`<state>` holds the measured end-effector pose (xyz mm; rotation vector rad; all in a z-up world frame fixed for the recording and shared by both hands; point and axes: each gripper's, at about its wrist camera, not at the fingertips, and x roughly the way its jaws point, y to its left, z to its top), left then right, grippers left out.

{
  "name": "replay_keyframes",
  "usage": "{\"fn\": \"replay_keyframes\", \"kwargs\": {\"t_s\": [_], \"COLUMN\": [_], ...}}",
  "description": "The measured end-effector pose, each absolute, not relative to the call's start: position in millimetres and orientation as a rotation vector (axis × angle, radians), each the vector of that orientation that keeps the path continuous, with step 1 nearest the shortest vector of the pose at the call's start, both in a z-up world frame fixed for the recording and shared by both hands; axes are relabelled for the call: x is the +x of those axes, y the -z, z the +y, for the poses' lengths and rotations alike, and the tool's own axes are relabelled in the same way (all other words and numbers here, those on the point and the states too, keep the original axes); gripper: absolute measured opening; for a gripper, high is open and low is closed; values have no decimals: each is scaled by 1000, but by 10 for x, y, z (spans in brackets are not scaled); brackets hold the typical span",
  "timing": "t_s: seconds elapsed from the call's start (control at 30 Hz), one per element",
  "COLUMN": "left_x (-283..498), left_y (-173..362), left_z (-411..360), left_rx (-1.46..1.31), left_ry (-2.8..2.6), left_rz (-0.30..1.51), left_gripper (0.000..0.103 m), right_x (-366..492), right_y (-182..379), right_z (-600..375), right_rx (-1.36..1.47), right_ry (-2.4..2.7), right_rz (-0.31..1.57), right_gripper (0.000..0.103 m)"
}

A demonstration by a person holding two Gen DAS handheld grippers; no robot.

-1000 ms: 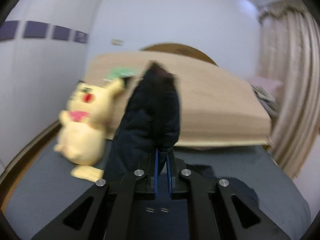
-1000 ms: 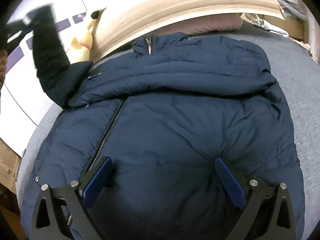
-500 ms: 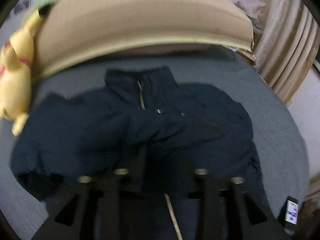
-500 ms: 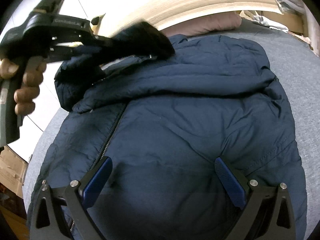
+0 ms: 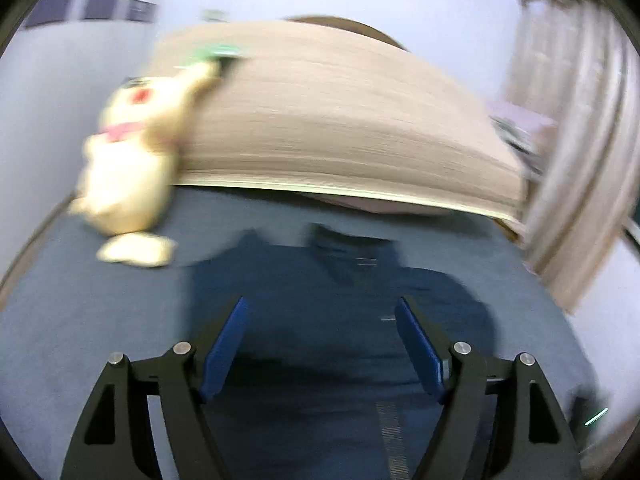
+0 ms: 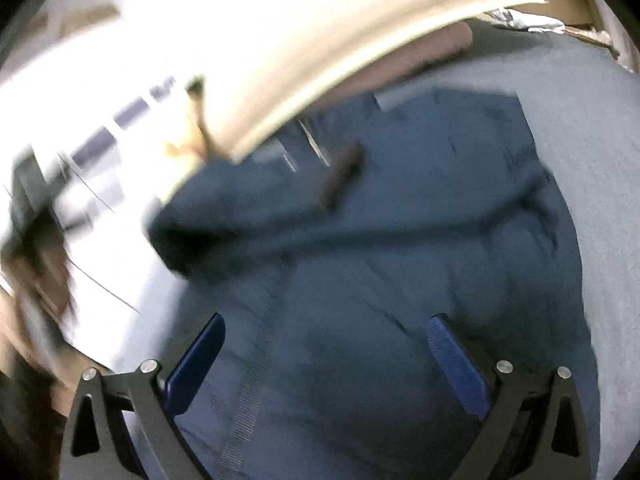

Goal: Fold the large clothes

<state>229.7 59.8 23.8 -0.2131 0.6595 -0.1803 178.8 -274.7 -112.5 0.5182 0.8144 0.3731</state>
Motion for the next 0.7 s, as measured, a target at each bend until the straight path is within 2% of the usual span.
{"fn": "replay_keyframes", "kwargs": {"t_s": [0.13,0.23,0.27,0.37,0.4,0.43,0.47,0.5,0.53,0.7], "left_x": [2086,1879,1827,1721,1701,1695,1702,1711,1703,1794], "left_y": [132,306,351,473,482,509,530,545,532,452], "left_z": [1227,1657,1765,1987,2037,2081,2109,2119,2122,2059], "left_rx": [-286,-352,-369,-402,-407,-413,-417,-418,-417,-392], "left_ry": [40,-25,-42,-66,-69,-72,-73,-71,-68,-47], "left_rz": [721,749,752,761,766,773,774,773,764,737], "left_gripper": [77,77,77,77,77,77,77,77,77,77], "right_x": [2341,2827,2949,3194,3265,3307,3333,3328,3316,3211], "right_y": [914,1060,1139,1283,1313,1322,1288,1192,1087,221], "right_z": [-2768,-2766,-2745,-2606,-2516,-2442,-2354,-2299,-2262,-2230], "right_rx": [658,729,741,707,674,634,563,505,464,173], "right_ry": [-402,-329,-305,-273,-280,-279,-256,-245,-247,-184], "right_rz": [825,907,944,1022,1057,1087,1110,1093,1073,890], "right_gripper": [102,102,99,81,59,20,19,12,10,9]}}
